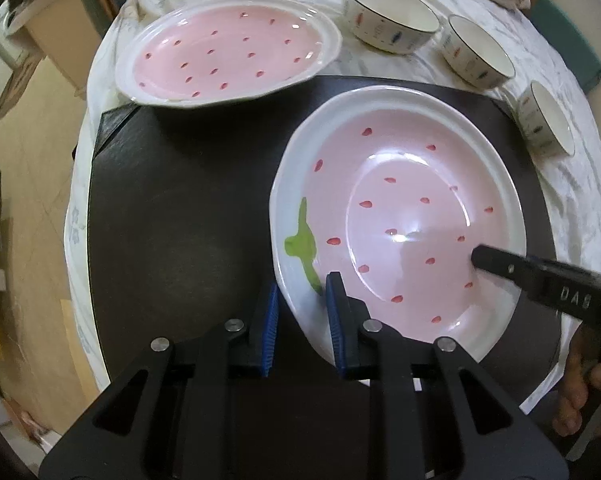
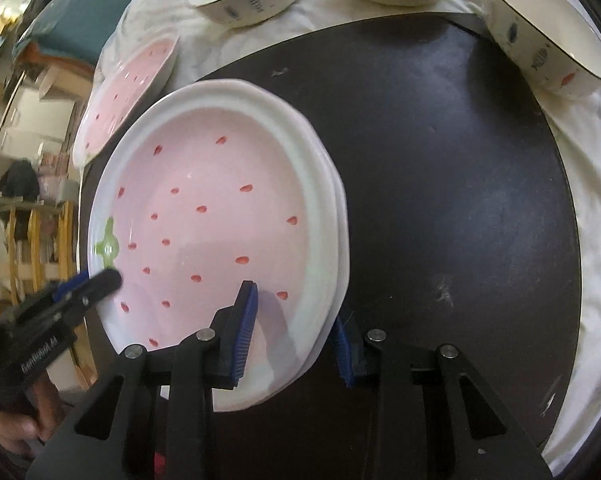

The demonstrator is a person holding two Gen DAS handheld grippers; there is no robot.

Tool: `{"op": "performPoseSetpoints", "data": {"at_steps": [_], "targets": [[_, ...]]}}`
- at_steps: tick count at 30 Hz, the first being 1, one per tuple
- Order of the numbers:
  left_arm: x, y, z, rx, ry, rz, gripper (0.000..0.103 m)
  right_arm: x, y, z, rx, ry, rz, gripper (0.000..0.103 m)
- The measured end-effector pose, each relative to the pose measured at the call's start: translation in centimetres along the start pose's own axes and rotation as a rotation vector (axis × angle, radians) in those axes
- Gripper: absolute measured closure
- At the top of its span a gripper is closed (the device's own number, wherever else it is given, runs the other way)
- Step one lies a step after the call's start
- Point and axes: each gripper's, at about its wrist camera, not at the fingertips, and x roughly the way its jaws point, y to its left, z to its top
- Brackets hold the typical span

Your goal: Organize plates and bowls

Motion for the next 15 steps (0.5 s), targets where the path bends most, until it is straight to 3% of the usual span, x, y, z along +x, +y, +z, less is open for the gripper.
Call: {"op": "performPoseSetpoints", "data": {"at_steps": [15], "targets": [[-0.13,-0.75,-0.10,0.026,-0.005,0.034,0.080,-0.18,0.35,-0.31,0.023,-0.007,-0.036,0.063]]}}
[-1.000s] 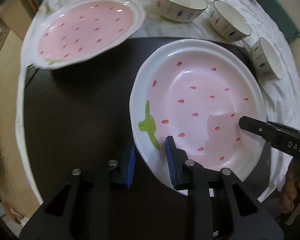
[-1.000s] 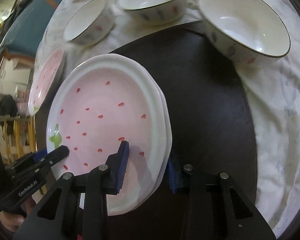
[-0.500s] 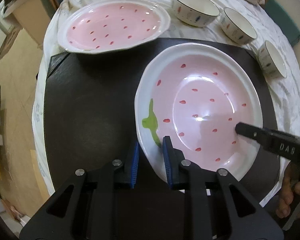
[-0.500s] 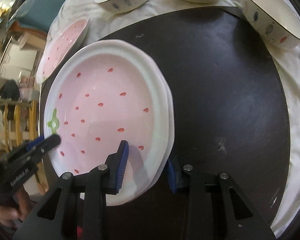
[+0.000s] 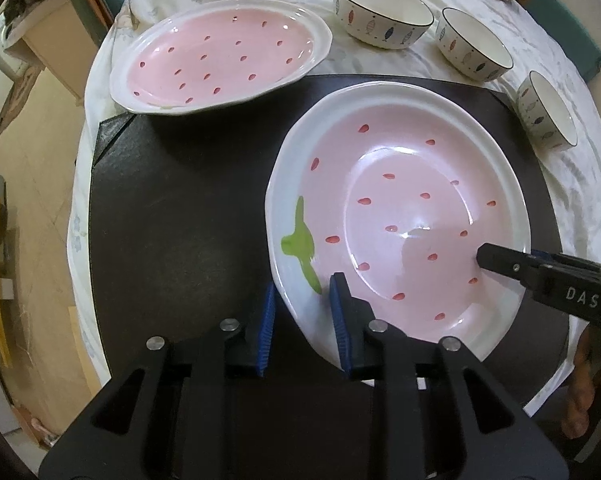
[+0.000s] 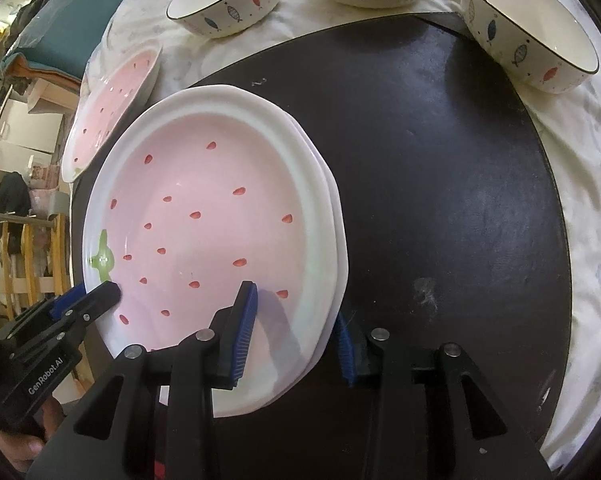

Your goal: Organize plates and bowls

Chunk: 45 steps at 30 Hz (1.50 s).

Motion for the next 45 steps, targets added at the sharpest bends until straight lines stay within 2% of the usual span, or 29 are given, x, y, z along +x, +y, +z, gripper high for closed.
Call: {"op": "performPoseSetpoints", "data": {"at_steps": [6,8,16,19,21,25,30,35,37,39,41,42,43,44,45], "targets": [[-0.3,-0.1,0.0,-0.005,-0.010,0.005,0.079,-0.9,0.0,-0.2,0.001,-0.020,-0.008,0.063],[-0.7,-0.2,-0.1,-0.001,-0.020,0.015,0.072,-1.5,0.3,-0.3,-0.014,-0.041,-0.027,0.063],[-4.2,-1.2,-0.9,0.016,-0.130,0.060,0.062,-4.7,0.8,-1.9,-0.060,-0.135,-0.065,0.063],[-5.3,-1.5,-1.3,0.035,-0.170,0.069,0.061,-5.9,1.1,-2.7,-0.078,-0.155,-0.042,0.063],[-6.1,-1.7,-1.7,0.050,-0.189,0.067,0.061,-6.8,1.2,-3.2,-0.082,-0.180,-0.036,0.056],[-7.4,-1.5,-2.2,0.046,-0.229,0.063,0.061,-8.2,1.7,-3.7,-0.084,-0.231,-0.024,0.052],[-7.9,-1.0,-2.5,0.022,-0.248,0.050,0.061,-9.6,2.1,-4.6,-0.085,-0.295,-0.017,0.037],[-7.5,-1.0,-2.3,0.008,-0.246,0.041,0.061,-9.8,2.3,-4.7,-0.092,-0.337,-0.019,0.035],[-7.3,-1.0,-2.2,0.001,-0.244,0.037,0.061,-9.6,2.4,-4.6,-0.088,-0.333,-0.001,0.024],[-7.2,-0.9,-2.0,-0.007,-0.241,0.036,0.060,-9.6,2.6,-4.5,-0.084,-0.344,-0.015,0.009],[-7.3,-0.8,-1.8,-0.021,-0.250,0.027,0.039,-9.8,2.8,-4.4,-0.086,-0.362,-0.028,0.006],[-7.4,-0.7,-1.7,-0.029,-0.259,0.025,0.034,-9.9,3.0,-4.3,-0.090,-0.375,-0.029,0.005],[-7.5,-0.6,-1.5,-0.039,-0.269,0.029,0.024,-10.1,3.0,-4.2,-0.091,-0.386,-0.028,0.004],[-7.5,-0.5,-1.4,-0.045,-0.276,0.032,0.018,-10.2,3.1,-4.1,-0.091,-0.397,-0.028,0.002],[-7.6,-0.4,-1.3,-0.050,-0.283,0.034,0.017,-10.3,3.2,-3.9,-0.089,-0.409,-0.032,0.001]]}}
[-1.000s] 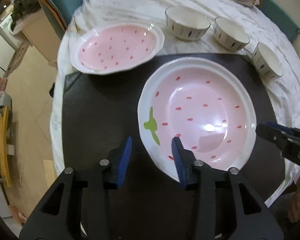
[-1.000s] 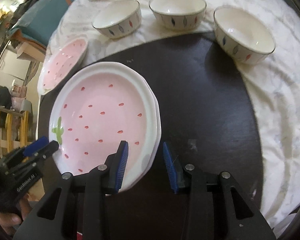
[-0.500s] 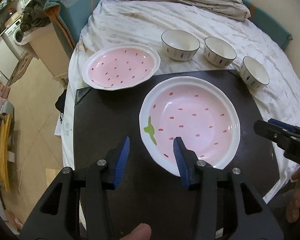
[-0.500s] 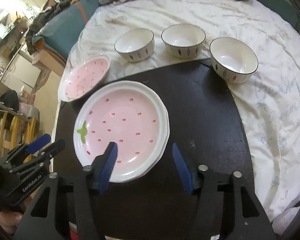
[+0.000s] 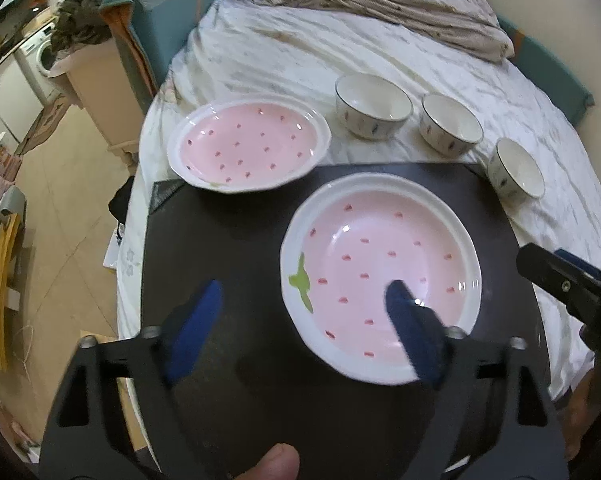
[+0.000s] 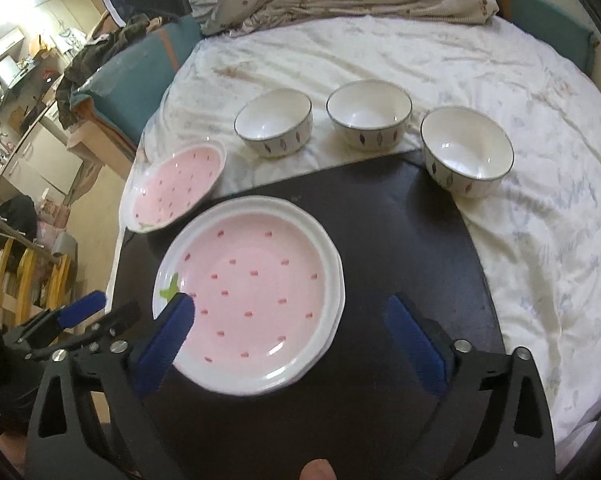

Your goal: Organize plates and bowls

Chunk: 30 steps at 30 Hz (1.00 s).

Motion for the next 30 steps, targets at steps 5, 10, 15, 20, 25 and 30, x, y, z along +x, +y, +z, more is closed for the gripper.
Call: {"op": "performPoseSetpoints", "data": {"at_steps": [5,10,15,20,25,30], "targets": [[-0.2,0.2,1.0,-0.010,-0.026,0.001,0.000,0.3,-0.2,0.7,0.027,-0.019,0.020,0.000],[0.1,0.0,1.4,0.012,-0.058,0.040,0.000,0.1,0.2,1.0,0.015,-0.069,0.011,0.000],[0.1,0.7,2.2,-0.025,-0.034,0.019,0.000,0.2,0.6,1.4,0.004,-0.112,-0.014,0.000],[-1.2,1.5,4.4,-0.005,-0.085,0.048,0.000,0.2,0.0,2.0,0.045,-0.114,0.003,0.000],[-1.5,3.4,7.0,0.000,-0.111,0.082,0.000,0.1,0.2,2.9,0.036,-0.106,0.003,0.000],[0.5,6.7,9.1,-0.041,-0.094,0.100,0.000,0.8,0.4,4.1,0.049,-0.062,0.014,0.000]]}}
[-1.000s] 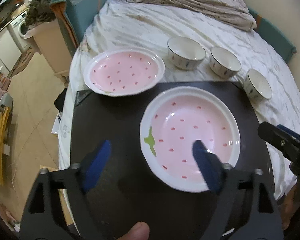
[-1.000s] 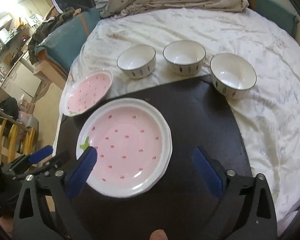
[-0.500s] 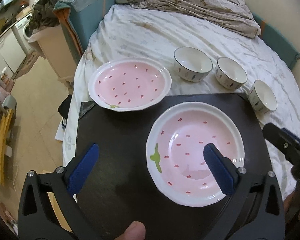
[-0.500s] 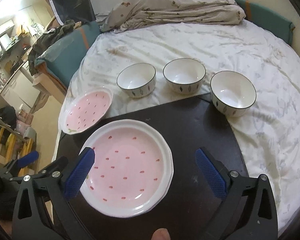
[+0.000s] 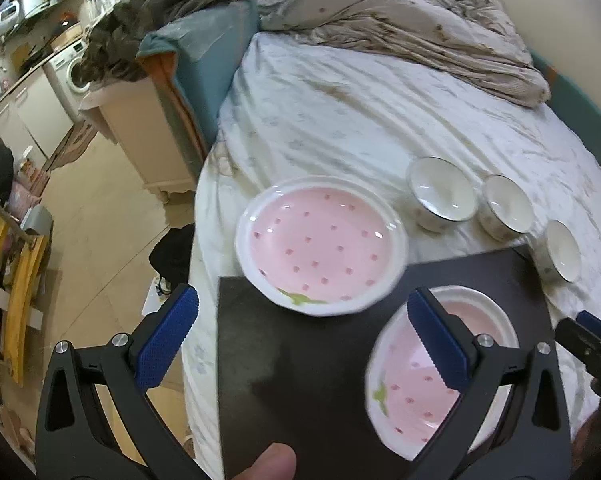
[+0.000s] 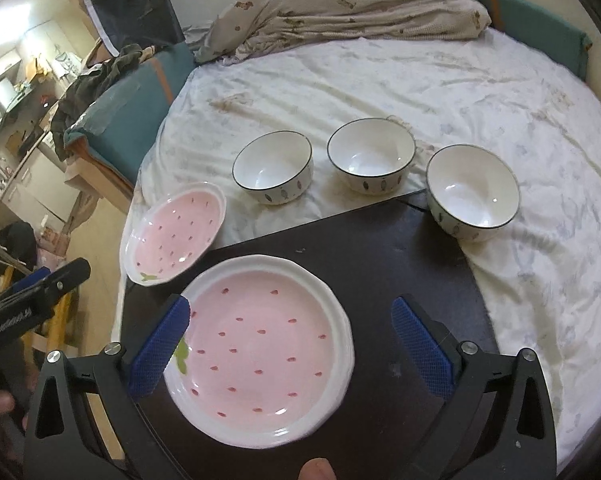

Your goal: Organize plates and bowls

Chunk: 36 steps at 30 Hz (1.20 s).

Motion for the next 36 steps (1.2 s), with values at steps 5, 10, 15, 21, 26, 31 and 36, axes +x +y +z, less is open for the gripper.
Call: {"op": "performPoseSetpoints", "data": {"at_steps": [5,10,15,21,26,31,36], "targets": [[3.9,3.4,1.5,-0.127,0.085,-0.019,0.000,2.6,1.0,1.8,0.009,0.076,0.003,0.000],[6.5,5.6,2.3,-0.192,0.124,0.011,0.000,5.8,2.7,4.0,0.013,0.118,-0.012,0.000],[9.0,6.8,2.8,-0.239,0.177,-0.033,0.000,9.2,4.6,6.2,0.015,0.167,0.021,0.000],[13.0,7.9,2.4,-0.259,0.254,-0.039,0.008,14.1,5.6,6.9,0.062,0.268,0.070,0.009],[15.2,7.8,2.1,-0.244,0.313,-0.074,0.029,17.7,6.4,6.0,0.093,0.365,0.121,0.023],[17.0,7.3,1.5,-0.245,0.375,-0.104,0.068,19.9,7.8,5.3,0.037,0.410,0.095,0.039],[17.4,7.5,1.5,-0.270,0.372,-0.144,0.076,21.2,8.1,5.3,0.036,0.423,0.133,0.059]]}}
